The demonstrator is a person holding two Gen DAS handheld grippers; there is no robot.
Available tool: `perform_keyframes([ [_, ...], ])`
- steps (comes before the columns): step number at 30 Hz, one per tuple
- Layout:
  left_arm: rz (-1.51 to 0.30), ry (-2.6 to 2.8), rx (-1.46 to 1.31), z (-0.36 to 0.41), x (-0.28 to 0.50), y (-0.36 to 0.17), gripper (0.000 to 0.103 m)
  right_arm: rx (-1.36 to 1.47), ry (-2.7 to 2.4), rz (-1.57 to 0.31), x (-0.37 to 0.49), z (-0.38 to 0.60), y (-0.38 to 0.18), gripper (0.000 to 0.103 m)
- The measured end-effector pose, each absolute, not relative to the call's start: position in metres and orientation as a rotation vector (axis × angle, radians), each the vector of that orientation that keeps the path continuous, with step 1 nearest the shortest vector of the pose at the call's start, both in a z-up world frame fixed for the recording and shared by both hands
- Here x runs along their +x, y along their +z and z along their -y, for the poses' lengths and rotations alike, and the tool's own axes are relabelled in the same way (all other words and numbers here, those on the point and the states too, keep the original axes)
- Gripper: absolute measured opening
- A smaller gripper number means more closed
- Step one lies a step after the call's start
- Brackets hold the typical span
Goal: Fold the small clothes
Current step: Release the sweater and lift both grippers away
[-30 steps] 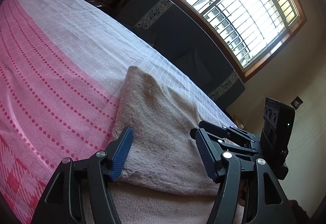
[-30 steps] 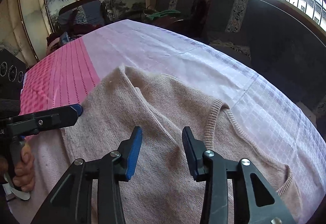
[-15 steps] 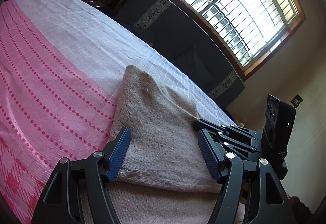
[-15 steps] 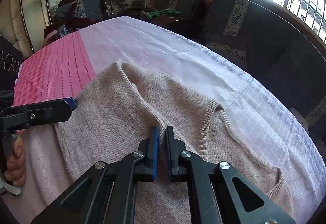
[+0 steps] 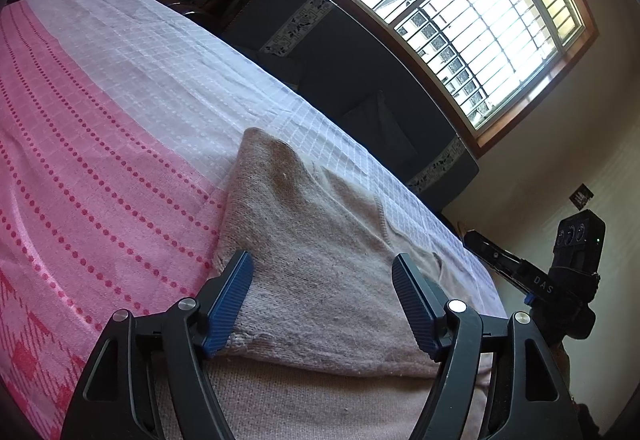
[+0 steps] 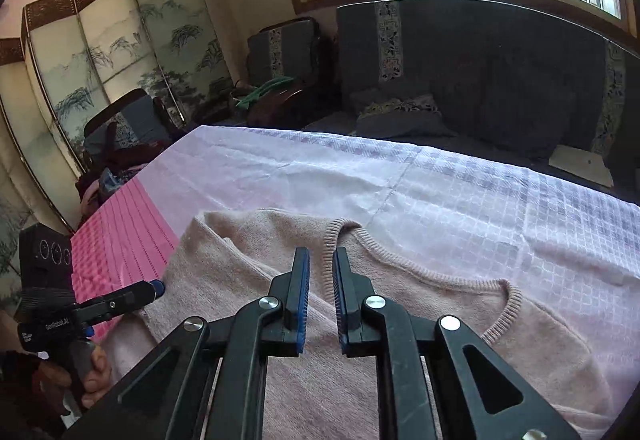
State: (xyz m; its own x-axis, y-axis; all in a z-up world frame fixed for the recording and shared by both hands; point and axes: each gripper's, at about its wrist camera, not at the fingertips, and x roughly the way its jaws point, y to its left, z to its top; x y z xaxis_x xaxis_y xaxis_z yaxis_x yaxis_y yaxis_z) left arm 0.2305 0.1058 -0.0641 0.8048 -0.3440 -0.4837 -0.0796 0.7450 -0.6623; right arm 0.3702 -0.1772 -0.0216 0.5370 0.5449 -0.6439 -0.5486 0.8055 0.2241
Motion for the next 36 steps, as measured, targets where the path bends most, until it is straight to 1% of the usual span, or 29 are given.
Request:
perform_keyframes([
  [2,-0.632,-0.155,-0.725,-0.106,0.231,-0.064,0.073,-0.045,0.599,-0.803,0.357,0.195,-0.025,0.013],
  [6,-0.631,-0.157,-0.725,-0.107,0.230,-0.064,0.073,-0.145,0.586,-0.948,0.345,0.201,-0.061,0.013],
  [7,-0.631,-0.158,-0.726,-0.106,0.230,-0.064,0.073,-0.173,0.559,-0.992,0.348,0.202,-0.073,0.009],
  [9,-0.631,-0.158,-0.725,-0.107,0.230,-0.065,0.073,-0.141,0.518,-0.949,0.353,0.212,-0.072,0.009],
  [10,-0.631,-0.157,-0.724,-0.108,0.230,-0.065,0.073,-0.114,0.458,-0.942,0.359,0.222,-0.071,0.010],
  [12,-0.631,-0.157,-0.724,-0.108,0.230,-0.065,0.073,0.085,0.453,-0.918,0.364,0.256,-0.066,0.014],
  [14,-0.633,-0.155,-0.722,-0.108,0.230,-0.066,0.073,0.257,0.477,-0.860,0.351,0.289,-0.056,0.014],
  [16,-0.635,-0.152,-0.714,-0.108,0.230,-0.066,0.073,0.318,0.481,-0.796,0.325,0.309,-0.045,0.014],
  [19,-0.636,-0.152,-0.714,-0.108,0.231,-0.066,0.073,0.308,0.426,-0.756,0.285,0.331,-0.039,0.015],
  [21,-0.634,-0.152,-0.717,-0.108,0.230,-0.065,0.073,0.358,0.368,-0.781,0.273,0.355,-0.050,0.016],
  [23,-0.634,-0.148,-0.715,-0.107,0.231,-0.065,0.073,0.454,0.331,-0.858,0.273,0.379,-0.073,0.017],
  [24,-0.633,-0.146,-0.714,-0.107,0.231,-0.065,0.073,0.527,0.331,-0.915,0.273,0.389,-0.085,0.014],
  [26,-0.632,-0.147,-0.719,-0.108,0.231,-0.065,0.073,0.719,0.393,-0.871,0.265,0.412,-0.091,0.017],
  [27,-0.632,-0.150,-0.720,-0.108,0.231,-0.066,0.073,0.778,0.400,-0.823,0.256,0.421,-0.087,0.018],
  [29,-0.650,-0.147,-0.686,-0.106,0.230,-0.062,0.073,0.839,0.420,-0.720,0.230,0.438,-0.073,0.022],
  [30,-0.670,-0.140,-0.645,-0.101,0.228,-0.058,0.073,0.845,0.419,-0.692,0.216,0.444,-0.067,0.031],
  [31,-0.691,-0.135,-0.602,-0.096,0.223,-0.053,0.073,0.839,0.425,-0.681,0.201,0.448,-0.061,0.042],
  [33,-0.700,-0.168,-0.565,-0.089,0.202,-0.039,0.073,0.771,0.456,-0.692,0.169,0.449,-0.050,0.054],
  [34,-0.692,-0.188,-0.548,-0.086,0.188,-0.032,0.073,0.714,0.461,-0.703,0.151,0.447,-0.045,0.058],
  [36,-0.712,-0.195,-0.482,-0.082,0.162,-0.019,0.074,0.573,0.444,-0.738,0.112,0.445,-0.041,0.062],
])
